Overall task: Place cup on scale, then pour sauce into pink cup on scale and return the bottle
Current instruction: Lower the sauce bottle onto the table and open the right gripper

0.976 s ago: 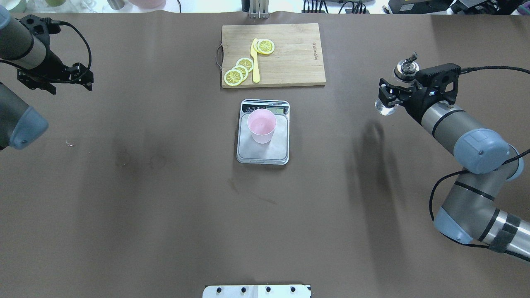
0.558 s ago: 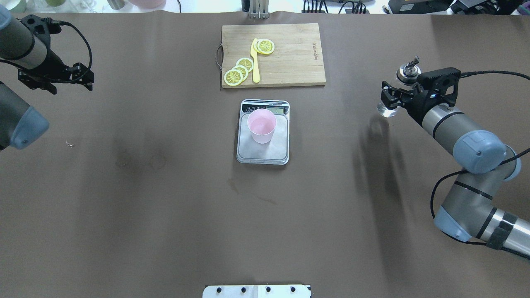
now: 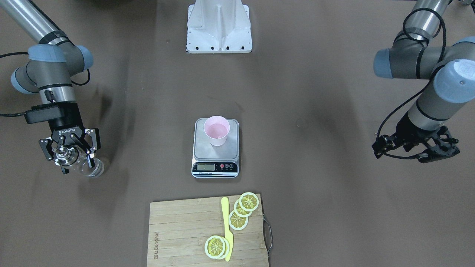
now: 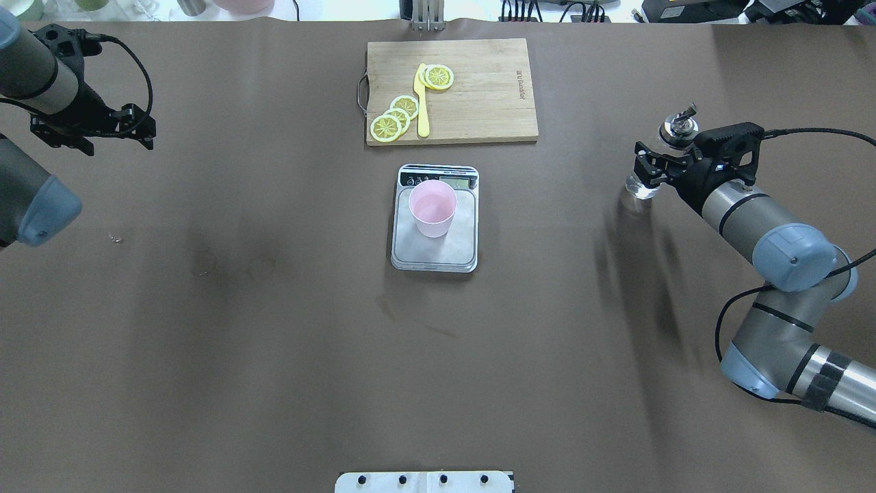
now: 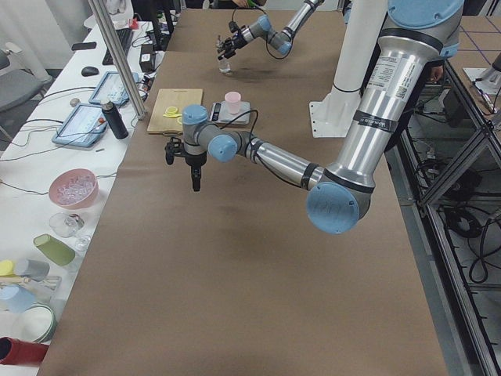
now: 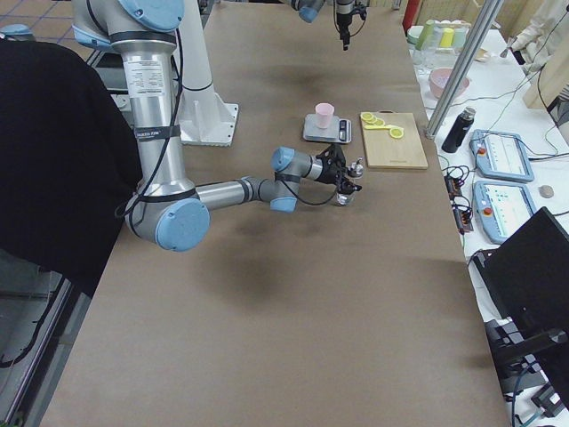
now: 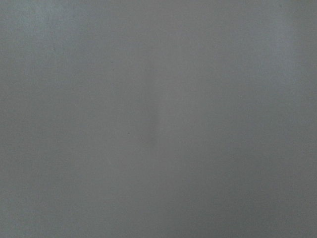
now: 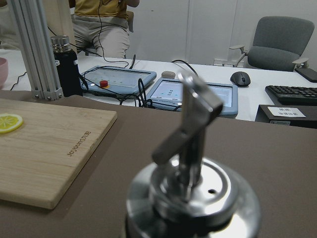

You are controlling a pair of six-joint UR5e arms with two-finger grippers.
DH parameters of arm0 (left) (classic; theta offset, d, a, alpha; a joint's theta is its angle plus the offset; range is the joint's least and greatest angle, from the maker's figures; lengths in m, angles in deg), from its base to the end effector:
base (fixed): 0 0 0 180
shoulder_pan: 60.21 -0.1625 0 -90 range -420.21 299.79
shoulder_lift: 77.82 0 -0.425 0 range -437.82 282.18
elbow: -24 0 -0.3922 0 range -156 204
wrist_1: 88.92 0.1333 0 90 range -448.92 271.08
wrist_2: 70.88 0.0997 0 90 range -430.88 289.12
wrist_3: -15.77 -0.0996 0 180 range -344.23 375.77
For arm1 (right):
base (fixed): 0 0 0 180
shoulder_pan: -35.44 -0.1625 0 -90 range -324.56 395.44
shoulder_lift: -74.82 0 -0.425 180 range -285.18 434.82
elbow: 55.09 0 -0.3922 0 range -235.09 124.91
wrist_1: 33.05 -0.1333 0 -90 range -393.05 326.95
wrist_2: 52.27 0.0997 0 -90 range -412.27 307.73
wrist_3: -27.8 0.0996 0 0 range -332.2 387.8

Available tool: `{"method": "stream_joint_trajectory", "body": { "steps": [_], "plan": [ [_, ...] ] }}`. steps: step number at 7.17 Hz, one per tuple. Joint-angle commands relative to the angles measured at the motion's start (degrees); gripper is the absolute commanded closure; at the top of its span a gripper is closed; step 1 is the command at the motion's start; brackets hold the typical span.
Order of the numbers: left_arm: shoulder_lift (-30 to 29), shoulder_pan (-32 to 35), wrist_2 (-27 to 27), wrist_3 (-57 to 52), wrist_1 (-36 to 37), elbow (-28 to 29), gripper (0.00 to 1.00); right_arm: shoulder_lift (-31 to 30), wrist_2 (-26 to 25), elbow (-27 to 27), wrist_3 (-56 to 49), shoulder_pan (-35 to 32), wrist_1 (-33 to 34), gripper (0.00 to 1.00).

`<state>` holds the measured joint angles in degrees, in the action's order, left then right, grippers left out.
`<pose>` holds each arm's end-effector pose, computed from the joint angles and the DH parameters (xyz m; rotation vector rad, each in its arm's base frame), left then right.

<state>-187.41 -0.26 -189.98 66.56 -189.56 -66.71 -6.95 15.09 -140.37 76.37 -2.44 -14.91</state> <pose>0.2473 -0.5970 0.4502 0.0810 0.7204 -0.2089 -0.3417 -0.4833 0.4859 1.0853 -0.7832 0.2073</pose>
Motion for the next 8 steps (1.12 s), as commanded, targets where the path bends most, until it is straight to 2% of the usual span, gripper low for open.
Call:
{"method": "stream_joint_trajectory", "body": {
  "steps": [1,2,3,6,8],
  "plan": [
    [0.0,0.0,0.01,0.02,0.0,0.09,0.02,0.21,-0.04,0.55,-0.32,0.18,-0.21,0.37],
    [-0.09,0.0,0.01,0.02,0.0,0.09,0.02,0.3,-0.21,1.34,-0.4,0.53,-0.21,0.16],
    [-0.09,0.0,0.01,-0.07,0.0,0.18,0.02,0.21,-0.38,1.35,-0.41,0.88,-0.21,0.01],
    [-0.09,0.0,0.01,0.02,0.0,0.35,0.02,0.13,-0.04,-0.05,-0.49,0.8,-0.64,0.0],
    [-0.09,0.0,0.01,0.02,0.0,0.44,0.02,-2.32,-0.12,-1.55,-0.49,0.71,-0.65,0.0]
  ]
}}
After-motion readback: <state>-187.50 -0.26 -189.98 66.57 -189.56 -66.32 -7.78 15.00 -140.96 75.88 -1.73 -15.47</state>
